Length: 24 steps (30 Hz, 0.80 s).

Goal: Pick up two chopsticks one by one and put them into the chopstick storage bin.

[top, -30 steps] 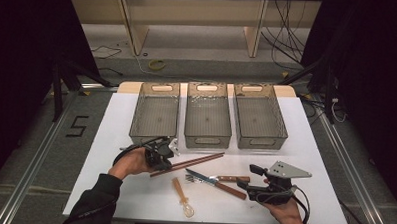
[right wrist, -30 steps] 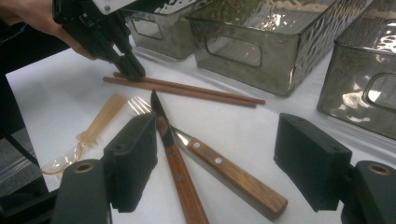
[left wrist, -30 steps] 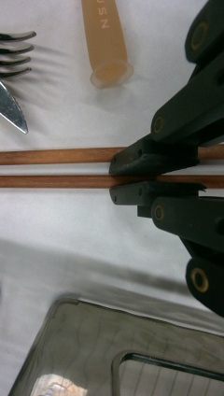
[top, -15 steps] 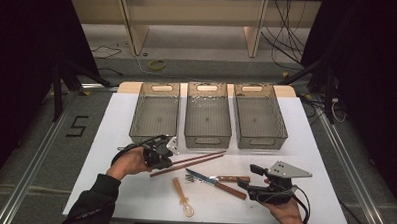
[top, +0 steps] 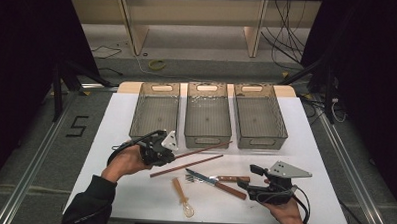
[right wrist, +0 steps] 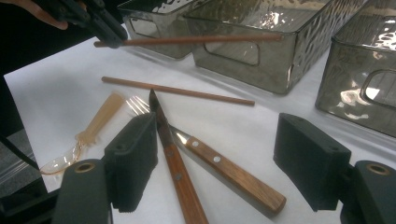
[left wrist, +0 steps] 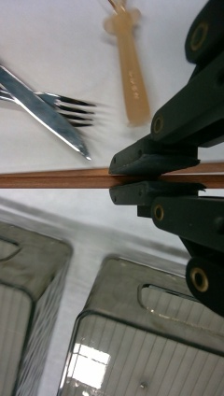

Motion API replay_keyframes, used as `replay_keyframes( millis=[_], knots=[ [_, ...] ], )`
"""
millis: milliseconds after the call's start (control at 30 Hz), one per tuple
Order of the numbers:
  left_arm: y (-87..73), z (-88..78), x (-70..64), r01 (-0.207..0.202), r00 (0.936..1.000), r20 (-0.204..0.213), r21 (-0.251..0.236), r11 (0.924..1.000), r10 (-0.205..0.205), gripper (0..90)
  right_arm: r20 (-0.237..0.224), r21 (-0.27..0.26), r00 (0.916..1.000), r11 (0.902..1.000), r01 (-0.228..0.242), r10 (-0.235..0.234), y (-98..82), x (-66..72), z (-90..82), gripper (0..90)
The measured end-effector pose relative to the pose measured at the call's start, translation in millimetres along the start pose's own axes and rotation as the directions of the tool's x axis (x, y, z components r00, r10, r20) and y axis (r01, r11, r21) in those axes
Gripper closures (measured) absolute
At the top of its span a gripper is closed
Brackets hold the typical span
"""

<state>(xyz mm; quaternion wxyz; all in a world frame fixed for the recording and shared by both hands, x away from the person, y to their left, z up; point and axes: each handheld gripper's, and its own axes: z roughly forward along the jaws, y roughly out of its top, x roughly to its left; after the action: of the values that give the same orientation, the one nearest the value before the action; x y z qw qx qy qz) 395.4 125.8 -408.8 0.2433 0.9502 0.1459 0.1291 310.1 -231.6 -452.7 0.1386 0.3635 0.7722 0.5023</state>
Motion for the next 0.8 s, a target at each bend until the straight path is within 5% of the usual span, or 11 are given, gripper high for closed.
replay_keyframes(
  millis=[167, 333, 800],
  knots=[
    [0.4, -7.4, 9.1, 0.072, 0.9964, -0.041, -0.056, 0.9958, -0.074, 83.6, 0.002, -0.001, 1.0, 1.0, -0.006, 0.006, -0.1, -0.5, -0.2, 30.9],
    [-1.0, -14.5, 20.5, 0.14, 0.9858, -0.08, -0.092, 0.9858, -0.148, 83.5, 0.003, -0.002, 1.0, 1.0, -0.008, 0.008, -0.1, -1.0, -0.1, 30.9],
    [-11.0, -29.4, 68.8, 0.317, 0.9275, -0.142, -0.192, 0.9288, -0.346, 83.6, 0.003, 0.0, 0.9998, 0.9998, -0.02, 0.02, -0.3, -2.2, -0.7, 30.9]
  ],
)
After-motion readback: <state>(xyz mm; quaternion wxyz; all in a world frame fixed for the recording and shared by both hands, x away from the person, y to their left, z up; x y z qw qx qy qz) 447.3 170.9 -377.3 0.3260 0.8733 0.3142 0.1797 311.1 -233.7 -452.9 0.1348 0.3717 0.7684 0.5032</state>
